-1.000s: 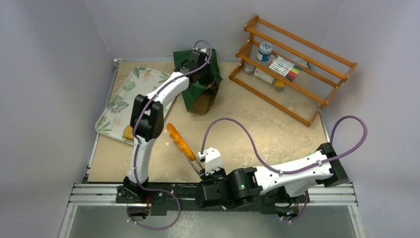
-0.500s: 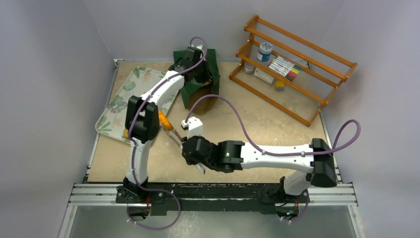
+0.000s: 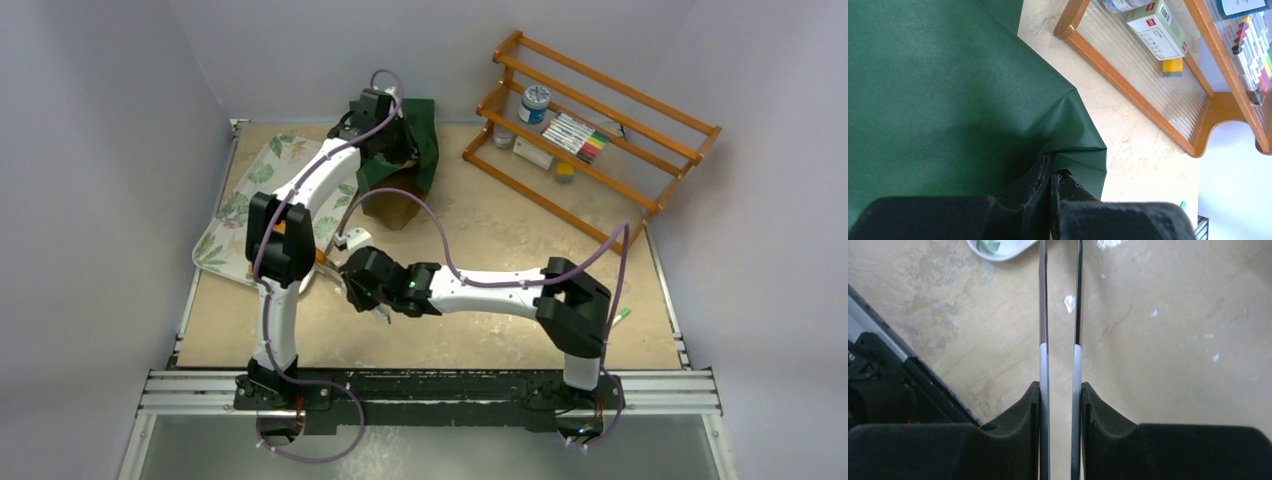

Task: Take the fake bread out of the paper bag
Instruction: Place the fake bread in the container.

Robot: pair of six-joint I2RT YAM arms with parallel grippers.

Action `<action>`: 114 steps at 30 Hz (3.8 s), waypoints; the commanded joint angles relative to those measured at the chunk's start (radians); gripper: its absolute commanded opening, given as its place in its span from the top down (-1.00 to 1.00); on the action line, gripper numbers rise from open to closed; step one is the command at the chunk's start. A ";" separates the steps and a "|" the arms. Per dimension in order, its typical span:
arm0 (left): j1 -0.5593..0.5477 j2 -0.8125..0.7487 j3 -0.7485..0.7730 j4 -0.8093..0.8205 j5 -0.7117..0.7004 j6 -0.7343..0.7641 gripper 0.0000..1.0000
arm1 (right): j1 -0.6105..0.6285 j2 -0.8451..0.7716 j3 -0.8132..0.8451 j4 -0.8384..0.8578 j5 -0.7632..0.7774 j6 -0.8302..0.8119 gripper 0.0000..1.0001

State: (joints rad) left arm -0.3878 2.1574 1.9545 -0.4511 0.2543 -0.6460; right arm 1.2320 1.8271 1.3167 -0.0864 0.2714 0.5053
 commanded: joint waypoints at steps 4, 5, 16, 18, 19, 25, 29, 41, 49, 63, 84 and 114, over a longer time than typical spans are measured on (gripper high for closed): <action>0.057 -0.061 0.030 0.032 0.023 0.000 1.00 | -0.088 0.086 0.183 0.168 -0.120 -0.094 1.00; 0.062 -0.061 0.032 0.032 0.025 0.000 1.00 | -0.095 0.104 0.201 0.168 -0.130 -0.099 1.00; 0.098 -0.047 0.020 0.061 0.049 -0.007 1.00 | -0.134 0.220 0.308 0.148 -0.201 -0.140 1.00; 0.101 -0.042 0.017 0.067 0.050 -0.010 1.00 | -0.135 0.233 0.317 0.142 -0.206 -0.142 1.00; 0.101 -0.042 0.016 0.070 0.053 -0.010 1.00 | -0.137 0.237 0.320 0.140 -0.208 -0.142 0.97; 0.103 -0.038 0.015 0.080 0.057 -0.017 1.00 | -0.139 0.245 0.321 0.135 -0.209 -0.139 0.55; 0.102 -0.041 0.010 0.082 0.060 -0.018 1.00 | -0.141 0.244 0.316 0.133 -0.205 -0.134 0.38; 0.103 -0.054 -0.011 0.101 0.062 -0.033 1.00 | -0.144 0.234 0.289 0.129 -0.182 -0.118 0.11; 0.102 -0.062 -0.013 0.097 0.059 -0.028 1.00 | -0.144 0.199 0.256 0.133 -0.164 -0.109 0.14; 0.101 -0.035 0.003 0.120 0.059 -0.060 1.00 | -0.143 0.019 0.077 0.150 -0.102 -0.080 0.15; 0.093 -0.037 -0.009 0.123 0.054 -0.074 1.00 | -0.148 0.183 0.222 0.108 -0.172 -0.097 0.11; 0.076 -0.023 -0.003 0.116 0.042 -0.074 1.00 | -0.131 -0.112 -0.075 0.136 -0.067 -0.045 0.12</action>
State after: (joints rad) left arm -0.3149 2.1521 1.9331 -0.4118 0.3515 -0.7155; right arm 1.0878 1.8210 1.2690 0.0120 0.1459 0.4313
